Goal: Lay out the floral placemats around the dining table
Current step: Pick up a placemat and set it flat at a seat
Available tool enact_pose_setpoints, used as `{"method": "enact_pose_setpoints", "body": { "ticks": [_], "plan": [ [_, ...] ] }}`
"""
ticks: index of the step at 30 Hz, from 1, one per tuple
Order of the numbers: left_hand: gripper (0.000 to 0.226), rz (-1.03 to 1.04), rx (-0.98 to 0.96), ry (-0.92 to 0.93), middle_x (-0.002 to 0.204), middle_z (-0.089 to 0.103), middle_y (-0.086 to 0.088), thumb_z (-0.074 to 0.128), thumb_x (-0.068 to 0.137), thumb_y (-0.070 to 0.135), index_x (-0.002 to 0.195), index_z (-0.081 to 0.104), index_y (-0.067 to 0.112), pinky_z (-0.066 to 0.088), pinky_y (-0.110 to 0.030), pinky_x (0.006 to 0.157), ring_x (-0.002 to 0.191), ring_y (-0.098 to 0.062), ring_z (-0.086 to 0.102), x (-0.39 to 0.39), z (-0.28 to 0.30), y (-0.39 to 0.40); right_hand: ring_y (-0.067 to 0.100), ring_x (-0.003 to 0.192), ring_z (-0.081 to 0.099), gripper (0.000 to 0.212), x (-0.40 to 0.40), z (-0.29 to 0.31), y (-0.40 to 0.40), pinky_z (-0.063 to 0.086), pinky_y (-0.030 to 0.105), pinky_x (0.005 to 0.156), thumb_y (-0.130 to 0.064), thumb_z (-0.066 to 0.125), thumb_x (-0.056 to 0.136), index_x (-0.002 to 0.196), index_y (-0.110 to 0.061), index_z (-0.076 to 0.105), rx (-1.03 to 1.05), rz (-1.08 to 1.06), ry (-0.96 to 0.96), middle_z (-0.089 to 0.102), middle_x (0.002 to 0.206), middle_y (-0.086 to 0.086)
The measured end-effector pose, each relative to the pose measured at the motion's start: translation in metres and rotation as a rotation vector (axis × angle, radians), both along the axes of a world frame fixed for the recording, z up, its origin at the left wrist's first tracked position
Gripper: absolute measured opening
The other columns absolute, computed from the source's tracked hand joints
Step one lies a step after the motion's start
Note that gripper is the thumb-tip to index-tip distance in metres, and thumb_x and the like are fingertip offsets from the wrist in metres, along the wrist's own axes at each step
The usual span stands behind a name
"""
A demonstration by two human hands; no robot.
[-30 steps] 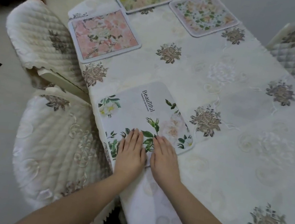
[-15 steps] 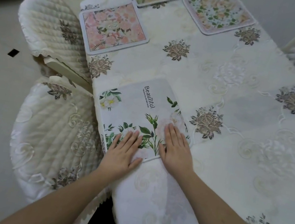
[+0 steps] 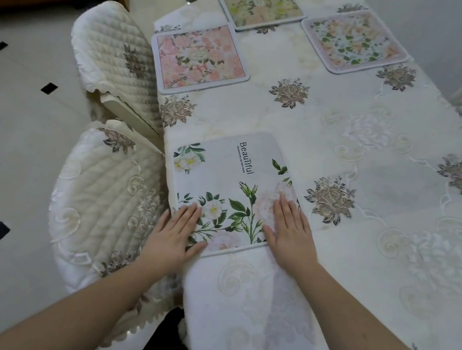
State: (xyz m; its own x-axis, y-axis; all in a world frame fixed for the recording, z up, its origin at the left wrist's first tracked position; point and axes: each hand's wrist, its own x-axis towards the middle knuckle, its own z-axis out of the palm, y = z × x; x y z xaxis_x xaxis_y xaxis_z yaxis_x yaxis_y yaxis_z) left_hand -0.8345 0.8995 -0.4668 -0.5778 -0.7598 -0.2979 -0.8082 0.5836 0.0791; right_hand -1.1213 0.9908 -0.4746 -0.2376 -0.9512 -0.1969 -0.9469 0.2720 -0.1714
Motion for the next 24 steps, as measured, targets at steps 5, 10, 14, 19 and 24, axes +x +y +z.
{"method": "enact_pose_setpoints", "body": {
  "ticks": [5,10,14,19,24],
  "plan": [
    [0.080,0.137,0.056,0.093,0.167,-0.004,0.002,0.022,0.098,0.064,0.159,-0.003,0.020,-0.005,-0.038,0.122,0.153,-0.013,-0.005,-0.008,0.009,0.004,0.016,0.146,-0.027,0.099,0.008,0.005,0.003,-0.018,0.035,0.116,-0.083,0.018,0.085,0.152,-0.022,-0.022,0.109,0.092,-0.095,-0.032,0.157,0.001],
    [0.091,-0.074,0.075,0.097,0.161,-0.022,0.005,0.032,0.095,0.068,0.152,-0.023,0.025,-0.013,-0.032,0.118,0.151,-0.014,-0.016,-0.023,0.007,0.020,0.014,0.148,-0.024,0.101,0.026,0.002,0.010,-0.016,0.033,0.118,-0.083,0.028,0.083,0.150,-0.027,-0.023,0.045,0.114,-0.101,-0.024,0.161,-0.004],
    [0.085,-0.097,0.073,0.059,0.160,-0.027,0.007,0.025,0.096,0.069,0.151,-0.025,0.026,-0.015,-0.032,0.117,0.149,-0.013,-0.021,-0.023,0.003,0.019,0.011,0.148,-0.022,0.100,0.023,0.005,0.006,-0.014,0.032,0.118,-0.080,0.031,0.085,0.155,-0.023,-0.013,0.046,0.085,-0.102,-0.019,0.161,-0.006],
    [0.083,-0.118,0.073,0.010,0.162,-0.022,0.006,0.025,0.097,0.067,0.156,-0.014,0.025,-0.014,-0.033,0.118,0.151,-0.016,-0.018,-0.025,0.008,0.009,0.011,0.149,-0.019,0.097,0.014,0.007,0.000,-0.011,0.033,0.119,-0.079,0.024,0.086,0.156,-0.022,-0.011,0.056,0.025,-0.131,-0.017,0.162,-0.007],
    [0.080,-0.138,0.047,0.024,0.161,-0.024,0.004,0.020,0.098,0.066,0.154,-0.018,0.024,-0.019,-0.033,0.114,0.150,-0.018,-0.019,-0.026,0.009,0.010,0.008,0.146,-0.028,0.105,0.014,0.000,-0.003,-0.019,0.030,0.117,-0.092,0.011,0.073,0.149,-0.031,-0.024,0.067,0.183,-0.102,-0.024,0.160,-0.012]
  ]
}}
